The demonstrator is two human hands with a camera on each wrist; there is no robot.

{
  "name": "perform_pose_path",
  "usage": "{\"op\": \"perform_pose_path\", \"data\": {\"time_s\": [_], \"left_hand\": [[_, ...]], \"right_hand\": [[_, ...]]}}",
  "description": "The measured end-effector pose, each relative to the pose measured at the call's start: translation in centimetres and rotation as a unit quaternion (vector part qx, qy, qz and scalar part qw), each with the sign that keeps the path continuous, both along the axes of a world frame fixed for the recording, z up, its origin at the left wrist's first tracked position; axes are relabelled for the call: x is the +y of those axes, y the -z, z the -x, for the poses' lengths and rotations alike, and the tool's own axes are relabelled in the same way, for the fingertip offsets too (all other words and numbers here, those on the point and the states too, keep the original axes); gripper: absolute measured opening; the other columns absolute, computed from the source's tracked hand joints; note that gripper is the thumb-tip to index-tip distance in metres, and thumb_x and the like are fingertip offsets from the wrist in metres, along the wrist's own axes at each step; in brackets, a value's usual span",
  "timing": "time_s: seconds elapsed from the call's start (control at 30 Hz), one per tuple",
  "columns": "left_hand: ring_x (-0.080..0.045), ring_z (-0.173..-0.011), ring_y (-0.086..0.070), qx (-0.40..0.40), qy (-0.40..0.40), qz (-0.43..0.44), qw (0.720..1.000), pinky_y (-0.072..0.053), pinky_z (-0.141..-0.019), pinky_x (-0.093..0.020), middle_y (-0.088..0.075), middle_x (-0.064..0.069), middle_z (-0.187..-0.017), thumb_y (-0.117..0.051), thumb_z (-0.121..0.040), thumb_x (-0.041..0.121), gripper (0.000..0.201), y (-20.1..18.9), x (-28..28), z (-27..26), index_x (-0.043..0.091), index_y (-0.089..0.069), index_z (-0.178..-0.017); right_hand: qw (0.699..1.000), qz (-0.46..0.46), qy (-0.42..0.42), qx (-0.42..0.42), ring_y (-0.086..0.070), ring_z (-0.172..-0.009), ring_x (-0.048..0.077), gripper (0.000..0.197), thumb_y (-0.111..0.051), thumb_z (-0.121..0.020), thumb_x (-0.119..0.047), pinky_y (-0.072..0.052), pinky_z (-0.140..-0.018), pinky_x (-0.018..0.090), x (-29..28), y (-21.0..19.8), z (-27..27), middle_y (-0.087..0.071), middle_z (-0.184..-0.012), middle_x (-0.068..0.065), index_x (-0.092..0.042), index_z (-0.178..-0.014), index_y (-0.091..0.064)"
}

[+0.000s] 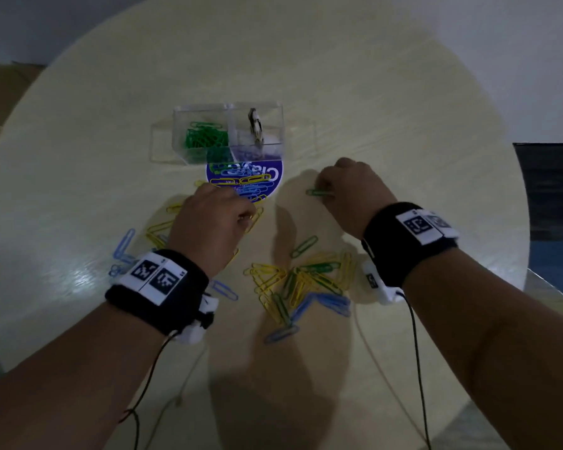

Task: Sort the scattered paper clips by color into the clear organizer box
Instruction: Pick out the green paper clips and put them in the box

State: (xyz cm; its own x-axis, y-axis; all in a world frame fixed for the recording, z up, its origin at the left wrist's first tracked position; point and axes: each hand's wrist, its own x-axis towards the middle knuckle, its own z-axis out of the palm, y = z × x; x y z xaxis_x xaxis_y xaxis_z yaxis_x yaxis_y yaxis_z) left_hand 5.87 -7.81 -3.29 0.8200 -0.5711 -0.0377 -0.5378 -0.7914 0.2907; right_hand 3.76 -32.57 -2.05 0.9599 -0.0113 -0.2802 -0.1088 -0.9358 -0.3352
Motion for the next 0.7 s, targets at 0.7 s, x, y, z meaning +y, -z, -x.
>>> {"op": "perform_pose_path", "data": {"time_s": [0.7], "left_hand": [[-0.024, -0.1, -0.053, 0.031, 0.091, 0.035, 0.995, -0.049, -0.082, -0.043, -0.065, 0.007, -0.116, -0.057, -0.089, 0.024, 0.024, -0.2, 2.8, 8.4, 0.024, -0.069, -0.11]], "right_hand": [[0.998, -0.069, 0.007, -0.003, -0.058, -0.089, 0.028, 0.012, -0.062, -0.082, -0.015, -0.041, -0.074, 0.031, 1.6, -0.6, 7.0, -0.062, -0.095, 0.007, -0.016, -0.094, -0.065]]}}
